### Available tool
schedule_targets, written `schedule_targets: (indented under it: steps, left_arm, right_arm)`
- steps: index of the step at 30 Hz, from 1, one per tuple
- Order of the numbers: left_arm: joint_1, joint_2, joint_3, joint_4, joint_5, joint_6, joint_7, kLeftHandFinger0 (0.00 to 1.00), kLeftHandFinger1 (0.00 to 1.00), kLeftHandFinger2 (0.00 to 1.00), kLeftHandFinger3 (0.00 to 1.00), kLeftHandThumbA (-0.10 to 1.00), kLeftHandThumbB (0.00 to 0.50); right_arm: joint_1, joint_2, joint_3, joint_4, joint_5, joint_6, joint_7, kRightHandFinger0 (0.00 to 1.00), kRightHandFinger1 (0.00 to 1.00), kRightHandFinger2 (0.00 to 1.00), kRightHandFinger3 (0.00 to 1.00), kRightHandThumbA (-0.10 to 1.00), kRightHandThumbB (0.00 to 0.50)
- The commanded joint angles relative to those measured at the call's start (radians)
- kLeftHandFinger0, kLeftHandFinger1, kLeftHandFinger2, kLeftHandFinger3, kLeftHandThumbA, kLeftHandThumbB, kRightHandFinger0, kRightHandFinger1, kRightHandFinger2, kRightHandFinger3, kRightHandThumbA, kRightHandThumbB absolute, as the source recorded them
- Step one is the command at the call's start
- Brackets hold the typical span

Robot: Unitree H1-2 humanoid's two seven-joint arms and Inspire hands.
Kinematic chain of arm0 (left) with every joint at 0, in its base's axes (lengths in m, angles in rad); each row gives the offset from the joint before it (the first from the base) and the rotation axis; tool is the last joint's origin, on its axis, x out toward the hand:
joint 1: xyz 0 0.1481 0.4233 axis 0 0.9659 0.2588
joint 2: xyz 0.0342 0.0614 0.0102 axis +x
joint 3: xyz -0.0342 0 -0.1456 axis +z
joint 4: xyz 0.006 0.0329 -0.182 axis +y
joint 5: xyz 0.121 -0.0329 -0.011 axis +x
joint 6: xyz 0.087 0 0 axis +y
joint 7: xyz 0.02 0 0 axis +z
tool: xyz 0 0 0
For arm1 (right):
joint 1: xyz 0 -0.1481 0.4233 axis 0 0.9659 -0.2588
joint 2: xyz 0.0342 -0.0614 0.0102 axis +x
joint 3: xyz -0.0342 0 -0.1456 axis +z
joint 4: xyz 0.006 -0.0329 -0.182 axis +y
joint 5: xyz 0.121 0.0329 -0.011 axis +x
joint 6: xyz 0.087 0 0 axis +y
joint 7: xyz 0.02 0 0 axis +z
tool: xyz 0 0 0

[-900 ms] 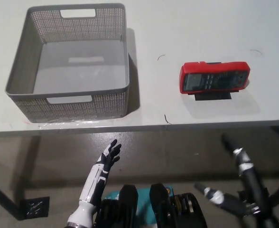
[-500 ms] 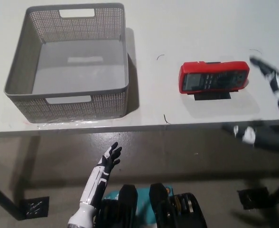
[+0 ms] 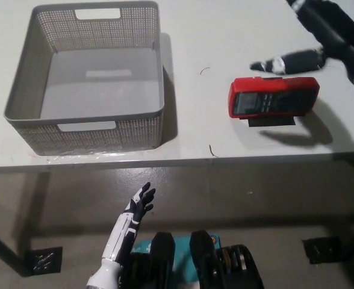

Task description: Use the right hand to pick up a multimeter on the right side and put it into a container on the left side

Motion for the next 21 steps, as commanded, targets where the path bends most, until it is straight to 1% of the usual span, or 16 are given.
schedule_targets:
  steps: [1, 3, 5, 6, 7, 9, 11, 12, 13, 14, 16, 17, 19, 20, 21]
  left_arm:
    - [0.006, -0.012, -0.017, -0.008, -0.01, -0.081, -0.017, 1.0, 1.0, 1.0, 1.0, 1.0, 0.369]
    - [0.005, -0.011, -0.016, -0.006, -0.008, -0.081, -0.016, 1.0, 1.0, 1.0, 1.0, 1.0, 0.372]
    - [0.003, -0.01, -0.016, -0.003, -0.004, -0.083, -0.014, 1.0, 1.0, 1.0, 1.0, 1.0, 0.367]
    - [0.002, -0.01, -0.017, -0.002, -0.008, -0.08, -0.018, 1.0, 1.0, 1.0, 1.0, 1.0, 0.37]
    - [0.001, -0.012, -0.017, 0.001, -0.014, -0.08, -0.021, 1.0, 1.0, 1.0, 1.0, 1.0, 0.366]
    - [0.003, -0.012, -0.016, 0.001, -0.016, -0.081, -0.021, 1.0, 1.0, 1.0, 1.0, 1.0, 0.371]
    - [0.005, -0.01, -0.016, 0.0, -0.018, -0.082, -0.023, 1.0, 1.0, 1.0, 1.0, 1.0, 0.374]
    - [0.005, -0.01, -0.017, -0.003, -0.018, -0.082, -0.024, 1.0, 1.0, 1.0, 1.0, 1.0, 0.369]
    - [0.005, -0.01, -0.018, -0.004, -0.019, -0.083, -0.025, 1.0, 1.0, 1.0, 1.0, 1.0, 0.368]
    - [0.007, -0.01, -0.019, -0.008, -0.017, -0.08, -0.026, 1.0, 1.0, 1.0, 1.0, 1.0, 0.372]
    - [0.006, -0.01, -0.019, -0.011, -0.011, -0.074, -0.023, 1.0, 1.0, 1.0, 1.0, 1.0, 0.376]
    - [0.004, -0.011, -0.018, -0.008, -0.009, -0.076, -0.02, 1.0, 1.0, 1.0, 1.0, 1.0, 0.376]
    - [0.003, -0.012, -0.019, -0.001, -0.005, -0.082, -0.017, 1.0, 1.0, 1.0, 1.0, 1.0, 0.375]
    - [0.003, -0.012, -0.018, 0.001, -0.011, -0.083, -0.02, 1.0, 1.0, 1.0, 1.0, 1.0, 0.373]
    - [0.003, -0.01, -0.019, 0.0, -0.017, -0.083, -0.023, 1.0, 1.0, 1.0, 1.0, 1.0, 0.371]
  right_arm:
    - [-0.423, 0.023, 0.165, 0.483, -0.147, 0.141, 0.232, 1.0, 1.0, 1.0, 1.0, 1.0, 0.5]
    - [-0.485, 0.065, 0.164, 0.645, -0.11, 0.138, 0.218, 1.0, 1.0, 1.0, 1.0, 1.0, 0.5]
    - [-0.522, 0.08, 0.177, 0.731, -0.094, 0.116, 0.217, 1.0, 1.0, 1.0, 1.0, 1.0, 0.495]
    - [-0.552, 0.092, 0.197, 0.803, -0.099, 0.09, 0.224, 1.0, 1.0, 1.0, 1.0, 1.0, 0.482]
    - [-0.579, 0.11, 0.203, 0.874, -0.097, 0.088, 0.223, 1.0, 1.0, 1.0, 1.0, 0.99, 0.497]
    - [-0.595, 0.123, 0.211, 0.922, -0.09, 0.097, 0.221, 1.0, 1.0, 1.0, 1.0, 0.96, 0.5]
    - [-0.618, 0.138, 0.242, 0.978, -0.104, 0.094, 0.236, 1.0, 1.0, 1.0, 1.0, 0.97, 0.5]
    - [-0.635, 0.144, 0.275, 1.019, -0.121, 0.061, 0.254, 1.0, 1.0, 1.0, 1.0, 1.0, 0.5]
    - [-0.647, 0.148, 0.3, 1.047, -0.135, 0.034, 0.273, 1.0, 1.0, 1.0, 1.0, 1.0, 0.5]
    - [-0.662, 0.157, 0.317, 1.085, -0.133, 0.005, 0.297, 1.0, 1.0, 1.0, 1.0, 1.0, 0.481]
    - [-0.678, 0.171, 0.329, 1.133, -0.12, -0.016, 0.31, 1.0, 1.0, 1.0, 1.0, 1.0, 0.49]
    - [-0.68, 0.178, 0.328, 1.149, -0.111, -0.015, 0.298, 1.0, 1.0, 1.0, 1.0, 0.95, 0.498]
    - [-0.682, 0.185, 0.332, 1.169, -0.099, -0.019, 0.287, 1.0, 1.0, 1.0, 1.0, 0.91, 0.5]
    - [-0.683, 0.192, 0.356, 1.175, -0.12, -0.027, 0.288, 1.0, 1.0, 1.0, 1.0, 0.96, 0.5]
    - [-0.685, 0.198, 0.376, 1.183, -0.136, -0.028, 0.281, 1.0, 1.0, 1.0, 1.0, 0.97, 0.5]
